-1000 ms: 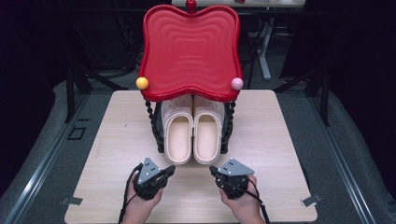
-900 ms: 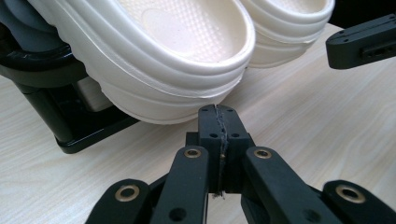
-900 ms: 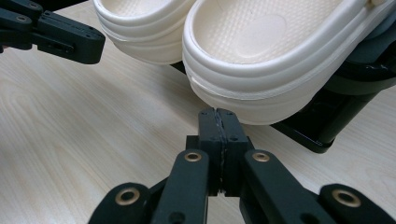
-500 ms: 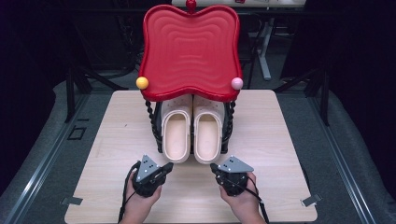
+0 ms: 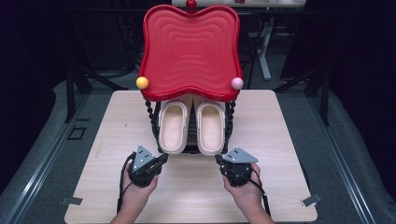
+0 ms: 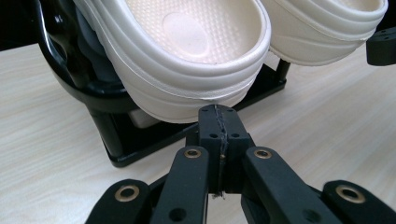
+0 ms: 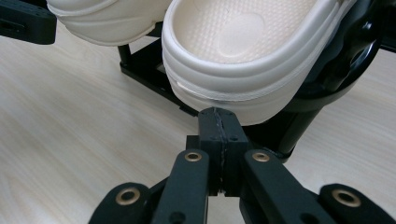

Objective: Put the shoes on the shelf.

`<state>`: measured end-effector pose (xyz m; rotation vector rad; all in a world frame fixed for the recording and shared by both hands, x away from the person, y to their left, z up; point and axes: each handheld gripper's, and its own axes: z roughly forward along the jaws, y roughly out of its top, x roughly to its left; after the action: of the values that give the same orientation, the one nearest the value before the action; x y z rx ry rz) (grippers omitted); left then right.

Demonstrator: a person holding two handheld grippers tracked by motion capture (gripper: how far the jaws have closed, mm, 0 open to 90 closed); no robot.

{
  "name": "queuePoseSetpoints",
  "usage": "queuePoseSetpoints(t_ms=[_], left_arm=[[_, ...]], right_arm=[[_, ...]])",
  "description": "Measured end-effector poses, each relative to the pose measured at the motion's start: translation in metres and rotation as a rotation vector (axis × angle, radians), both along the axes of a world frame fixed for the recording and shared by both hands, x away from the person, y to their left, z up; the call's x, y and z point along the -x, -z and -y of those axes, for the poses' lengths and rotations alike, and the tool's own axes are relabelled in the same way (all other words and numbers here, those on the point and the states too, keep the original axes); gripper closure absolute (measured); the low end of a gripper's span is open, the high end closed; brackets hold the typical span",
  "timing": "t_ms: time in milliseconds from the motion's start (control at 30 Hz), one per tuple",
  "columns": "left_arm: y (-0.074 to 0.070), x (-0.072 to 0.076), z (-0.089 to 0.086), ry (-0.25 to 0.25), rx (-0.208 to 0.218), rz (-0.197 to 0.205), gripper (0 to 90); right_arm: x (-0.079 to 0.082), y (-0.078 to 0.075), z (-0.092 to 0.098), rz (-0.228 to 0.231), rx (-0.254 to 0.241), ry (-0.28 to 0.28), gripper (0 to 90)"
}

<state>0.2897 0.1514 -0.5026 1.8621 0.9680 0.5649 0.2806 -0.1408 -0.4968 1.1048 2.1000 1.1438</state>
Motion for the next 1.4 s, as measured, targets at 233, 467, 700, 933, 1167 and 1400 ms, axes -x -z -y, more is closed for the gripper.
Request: queuePoseSetpoints(t_ms=[233,467,700,933,1167,1400], left_arm=[[-0.008,-0.014,0.0,-0.019,-0.005,0.013,89.7],[-0.016,-0.031,0.002,-0.035,-0.009,0.019,89.7],[-0.017,-0.042,0.012,-0.025,-0.02,0.006,89.7],[-0.014,-0.051,0.02,-0.03,-0.027,-0.007,89.7],[-0.01,-0.056,0.024,-0.03,-0.034,-0.021,89.7],[-0.008,-0.061,0.029,-0.036,-0.043,-0.027,89.6]], right_arm=[[-0.015,-0.009,-0.005,0.021,0.025,0.009,90.0],[-0.029,-0.015,-0.009,0.031,0.018,0.024,90.0],[-0.04,-0.018,-0.016,0.04,0.017,0.03,90.0],[-0.049,-0.016,-0.02,0.028,0.027,0.038,90.0],[-0.055,-0.011,-0.023,0.016,0.026,0.045,90.0],[-0.058,-0.01,-0.029,0.014,0.017,0.043,90.0]])
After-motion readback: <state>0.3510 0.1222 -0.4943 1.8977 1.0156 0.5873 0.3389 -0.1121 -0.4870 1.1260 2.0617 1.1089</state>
